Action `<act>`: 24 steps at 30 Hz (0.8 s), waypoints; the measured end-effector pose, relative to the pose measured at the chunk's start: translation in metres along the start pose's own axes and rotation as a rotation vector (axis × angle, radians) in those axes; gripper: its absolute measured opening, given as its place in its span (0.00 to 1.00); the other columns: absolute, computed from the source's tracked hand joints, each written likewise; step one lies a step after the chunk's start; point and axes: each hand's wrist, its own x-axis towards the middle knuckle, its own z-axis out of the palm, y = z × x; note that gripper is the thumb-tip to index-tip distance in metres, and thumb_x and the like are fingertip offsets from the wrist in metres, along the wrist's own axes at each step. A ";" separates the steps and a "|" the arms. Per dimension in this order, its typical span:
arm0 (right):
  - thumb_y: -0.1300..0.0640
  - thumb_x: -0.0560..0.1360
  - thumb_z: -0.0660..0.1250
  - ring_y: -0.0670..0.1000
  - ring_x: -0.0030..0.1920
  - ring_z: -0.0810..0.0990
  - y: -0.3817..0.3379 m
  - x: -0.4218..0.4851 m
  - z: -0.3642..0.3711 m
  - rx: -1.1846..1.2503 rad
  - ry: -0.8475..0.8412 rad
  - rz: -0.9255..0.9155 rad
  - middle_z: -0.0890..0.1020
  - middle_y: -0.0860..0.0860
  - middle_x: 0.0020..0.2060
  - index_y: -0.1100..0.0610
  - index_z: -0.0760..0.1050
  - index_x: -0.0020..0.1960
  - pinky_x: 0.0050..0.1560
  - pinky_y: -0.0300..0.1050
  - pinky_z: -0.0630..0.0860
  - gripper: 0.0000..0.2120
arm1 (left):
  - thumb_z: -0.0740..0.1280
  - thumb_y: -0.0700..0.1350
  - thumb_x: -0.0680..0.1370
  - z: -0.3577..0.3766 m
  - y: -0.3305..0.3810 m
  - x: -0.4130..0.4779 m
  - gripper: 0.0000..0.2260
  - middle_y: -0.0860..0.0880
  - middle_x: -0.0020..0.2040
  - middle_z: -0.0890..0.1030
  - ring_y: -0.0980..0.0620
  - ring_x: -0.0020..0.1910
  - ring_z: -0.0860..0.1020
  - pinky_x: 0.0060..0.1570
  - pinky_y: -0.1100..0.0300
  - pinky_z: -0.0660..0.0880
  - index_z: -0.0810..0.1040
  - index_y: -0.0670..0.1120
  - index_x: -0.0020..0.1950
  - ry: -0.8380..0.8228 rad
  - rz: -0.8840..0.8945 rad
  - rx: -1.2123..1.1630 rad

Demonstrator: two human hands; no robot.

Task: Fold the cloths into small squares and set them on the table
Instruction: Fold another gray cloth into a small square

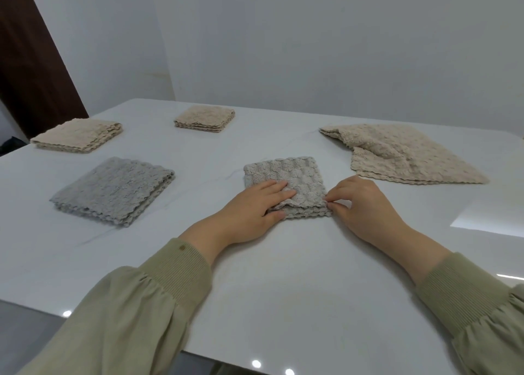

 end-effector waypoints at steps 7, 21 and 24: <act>0.63 0.68 0.68 0.57 0.43 0.78 -0.007 -0.003 -0.005 -0.105 0.175 -0.143 0.82 0.50 0.38 0.58 0.80 0.38 0.47 0.51 0.71 0.03 | 0.57 0.50 0.82 0.001 0.001 -0.001 0.22 0.56 0.77 0.54 0.56 0.76 0.49 0.73 0.62 0.45 0.58 0.54 0.76 -0.016 -0.013 -0.023; 0.57 0.68 0.65 0.55 0.39 0.76 -0.008 -0.005 -0.002 -0.266 -0.068 -0.107 0.78 0.48 0.31 0.55 0.79 0.32 0.42 0.49 0.73 0.08 | 0.76 0.39 0.67 -0.015 -0.016 -0.021 0.04 0.54 0.45 0.82 0.59 0.47 0.77 0.51 0.62 0.72 0.83 0.45 0.37 0.346 -0.009 -0.207; 0.49 0.71 0.61 0.51 0.39 0.74 -0.013 0.001 -0.003 -0.169 -0.024 0.009 0.78 0.48 0.32 0.55 0.78 0.28 0.45 0.47 0.70 0.17 | 0.75 0.39 0.69 -0.018 -0.015 -0.021 0.02 0.54 0.46 0.80 0.59 0.48 0.77 0.51 0.65 0.72 0.83 0.44 0.38 0.277 -0.041 -0.253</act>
